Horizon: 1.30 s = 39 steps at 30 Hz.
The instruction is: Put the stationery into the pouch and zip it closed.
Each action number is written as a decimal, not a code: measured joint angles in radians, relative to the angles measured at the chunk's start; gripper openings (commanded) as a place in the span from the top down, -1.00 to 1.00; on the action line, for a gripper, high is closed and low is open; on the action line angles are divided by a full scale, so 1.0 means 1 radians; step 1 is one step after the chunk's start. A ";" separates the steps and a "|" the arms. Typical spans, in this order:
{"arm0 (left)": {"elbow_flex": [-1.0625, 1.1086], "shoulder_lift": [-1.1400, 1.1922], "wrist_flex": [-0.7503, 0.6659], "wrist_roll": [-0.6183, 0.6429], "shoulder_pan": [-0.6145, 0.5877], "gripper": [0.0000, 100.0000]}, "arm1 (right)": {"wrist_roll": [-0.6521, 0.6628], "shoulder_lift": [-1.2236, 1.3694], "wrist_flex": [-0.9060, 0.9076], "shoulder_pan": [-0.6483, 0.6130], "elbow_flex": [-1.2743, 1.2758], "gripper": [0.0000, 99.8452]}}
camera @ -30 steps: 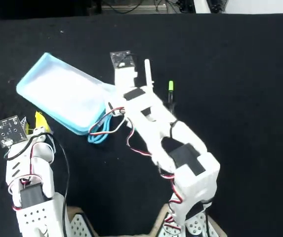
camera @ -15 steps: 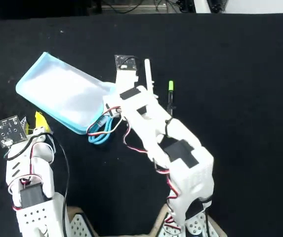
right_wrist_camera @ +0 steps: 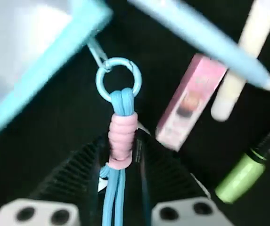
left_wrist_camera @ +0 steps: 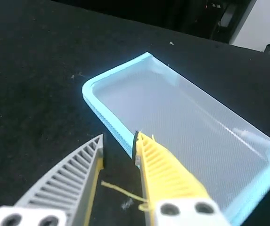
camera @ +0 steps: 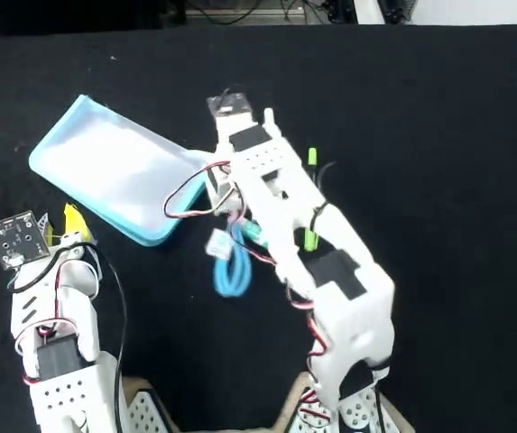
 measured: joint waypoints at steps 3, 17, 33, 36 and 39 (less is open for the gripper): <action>0.000 0.000 0.000 0.000 0.000 0.76 | 0.178 -0.092 0.002 -0.031 0.124 0.98; 0.000 0.000 0.000 0.000 0.000 0.76 | 0.347 -0.583 -0.430 -0.247 0.911 0.65; 0.000 0.000 0.000 0.000 0.000 0.76 | 0.265 -0.230 -0.400 -0.267 0.637 0.99; 0.000 0.000 0.000 0.000 0.000 0.76 | 0.285 -0.215 -0.394 -0.241 0.614 0.99; 0.000 0.000 0.000 0.000 0.014 0.75 | 0.310 -0.242 -0.370 -0.190 0.611 0.98</action>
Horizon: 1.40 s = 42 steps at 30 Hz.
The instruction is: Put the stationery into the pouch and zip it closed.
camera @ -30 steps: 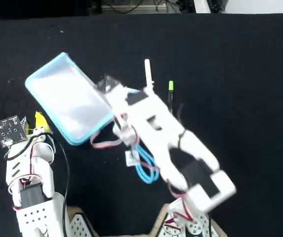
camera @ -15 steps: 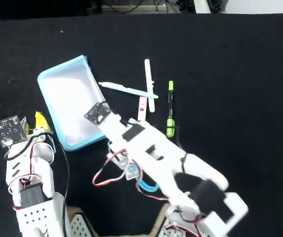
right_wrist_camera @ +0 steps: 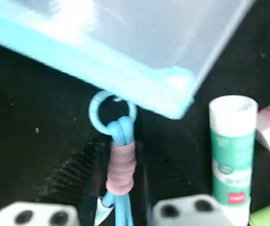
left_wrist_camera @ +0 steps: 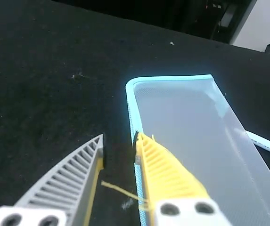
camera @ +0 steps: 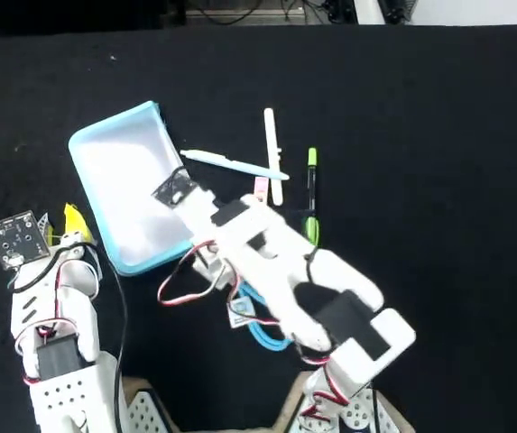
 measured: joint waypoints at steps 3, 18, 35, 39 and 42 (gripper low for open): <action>0.000 0.000 0.000 -0.025 0.087 0.75 | 0.015 -0.114 0.052 0.015 0.002 0.98; 0.005 0.040 -0.028 -0.198 0.341 0.75 | 0.071 -0.970 -0.094 -0.034 0.322 0.98; 0.006 0.068 -0.015 -0.060 0.384 0.75 | -0.049 -1.264 -0.523 -0.126 0.585 0.98; -0.046 0.068 0.118 -0.055 0.247 0.75 | -0.052 -1.267 -0.531 -0.127 0.652 0.98; -0.137 0.068 0.252 -0.084 0.227 0.75 | -0.055 -1.267 -0.531 -0.124 0.672 0.98</action>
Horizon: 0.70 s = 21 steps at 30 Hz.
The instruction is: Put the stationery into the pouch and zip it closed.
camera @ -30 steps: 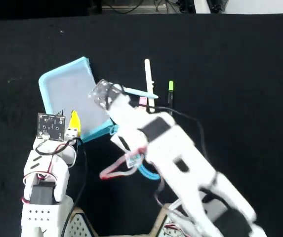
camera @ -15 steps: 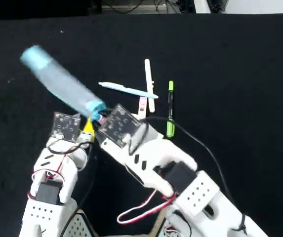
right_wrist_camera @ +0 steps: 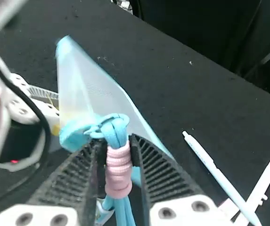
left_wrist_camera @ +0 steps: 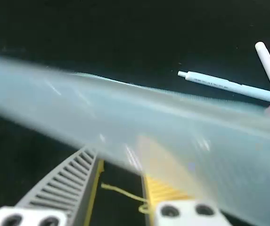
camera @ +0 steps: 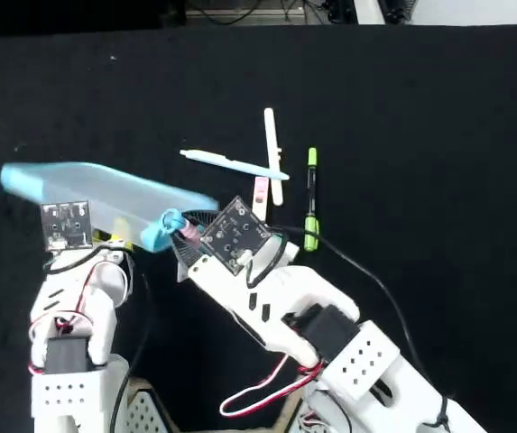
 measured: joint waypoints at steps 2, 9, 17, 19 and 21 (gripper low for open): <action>-0.061 0.000 0.078 -0.069 -0.006 0.75 | 0.000 0.000 0.000 -0.003 0.003 0.98; -0.258 -0.003 0.313 -0.284 -0.006 0.75 | 0.000 0.000 0.000 -0.009 0.003 0.98; -0.554 -0.002 0.537 -0.344 -0.005 0.74 | 0.000 0.000 0.000 -0.009 0.003 0.98; -0.582 -0.002 0.557 -0.344 -0.005 0.66 | 0.000 0.000 0.000 -0.008 0.003 0.98; -0.595 -0.002 0.571 -0.344 0.012 0.63 | 0.000 0.000 0.000 -0.009 0.003 0.98</action>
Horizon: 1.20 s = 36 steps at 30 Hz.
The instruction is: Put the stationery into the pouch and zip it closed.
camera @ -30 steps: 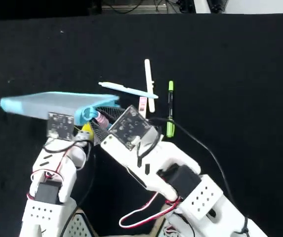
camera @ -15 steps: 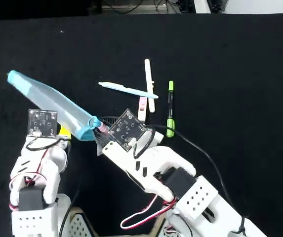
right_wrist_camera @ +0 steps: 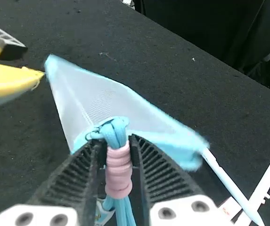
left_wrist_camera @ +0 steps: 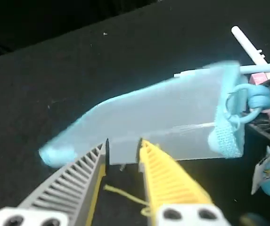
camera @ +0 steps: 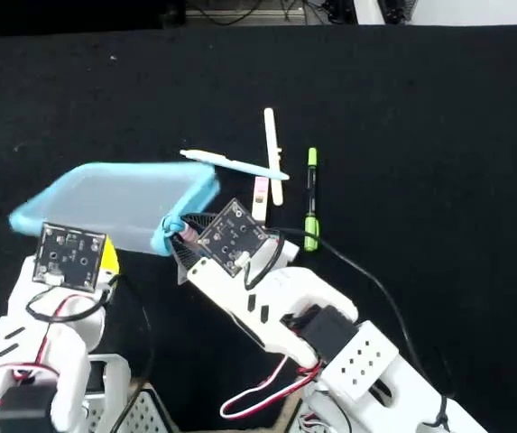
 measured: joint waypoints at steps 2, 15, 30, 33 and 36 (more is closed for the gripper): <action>-0.008 0.000 0.023 0.002 0.052 0.63 | 0.000 0.000 0.000 0.000 0.000 0.98; -0.008 0.219 0.011 0.152 0.232 0.62 | 0.000 0.000 0.000 0.003 0.000 0.98; -0.166 0.296 0.043 0.207 0.233 0.62 | 0.002 0.000 0.000 0.003 0.000 0.98; -0.166 0.302 0.043 0.207 0.233 0.62 | 0.002 0.000 0.000 0.002 0.000 0.98; -0.166 0.302 0.043 0.207 0.285 0.62 | 0.002 0.000 0.000 0.002 0.000 0.98</action>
